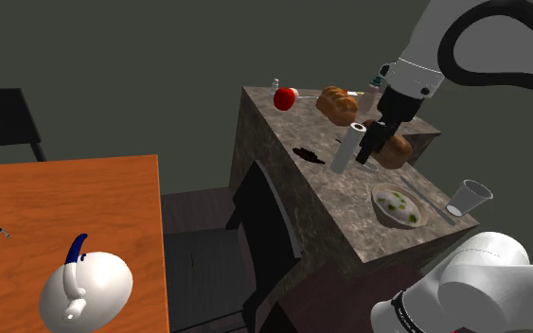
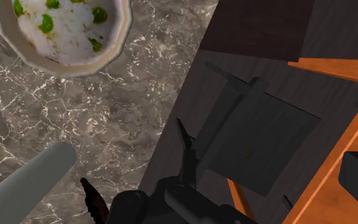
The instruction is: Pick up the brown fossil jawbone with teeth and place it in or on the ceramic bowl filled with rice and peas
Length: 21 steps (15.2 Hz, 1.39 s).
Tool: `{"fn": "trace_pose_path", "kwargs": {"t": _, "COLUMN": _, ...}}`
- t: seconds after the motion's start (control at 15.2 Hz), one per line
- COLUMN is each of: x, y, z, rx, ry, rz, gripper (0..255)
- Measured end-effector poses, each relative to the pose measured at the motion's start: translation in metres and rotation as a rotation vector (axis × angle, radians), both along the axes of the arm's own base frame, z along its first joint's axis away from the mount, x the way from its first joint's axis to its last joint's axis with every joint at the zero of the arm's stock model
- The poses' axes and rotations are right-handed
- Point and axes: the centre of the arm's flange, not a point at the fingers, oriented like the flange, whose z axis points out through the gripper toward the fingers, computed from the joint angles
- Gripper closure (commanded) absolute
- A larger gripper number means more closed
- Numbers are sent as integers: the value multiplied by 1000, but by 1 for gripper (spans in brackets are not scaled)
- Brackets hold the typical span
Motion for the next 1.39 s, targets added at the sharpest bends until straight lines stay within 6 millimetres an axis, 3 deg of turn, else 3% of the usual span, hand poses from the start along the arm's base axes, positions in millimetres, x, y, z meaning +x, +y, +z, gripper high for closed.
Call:
{"fn": "trace_pose_path", "kwargs": {"t": 0.13, "x": 5, "y": -3, "z": -3, "rx": -2, "ry": 0, "rz": 5, "gripper": 0}}
{"fn": "trace_pose_path", "kwargs": {"t": 0.4, "x": 31, "y": -22, "z": -32, "rx": -16, "ry": -3, "rz": 42, "gripper": 0}}
{"fn": "trace_pose_path", "kwargs": {"t": 1.39, "x": 165, "y": -106, "z": -139, "rx": -77, "ry": -18, "rz": 202, "gripper": 0}}
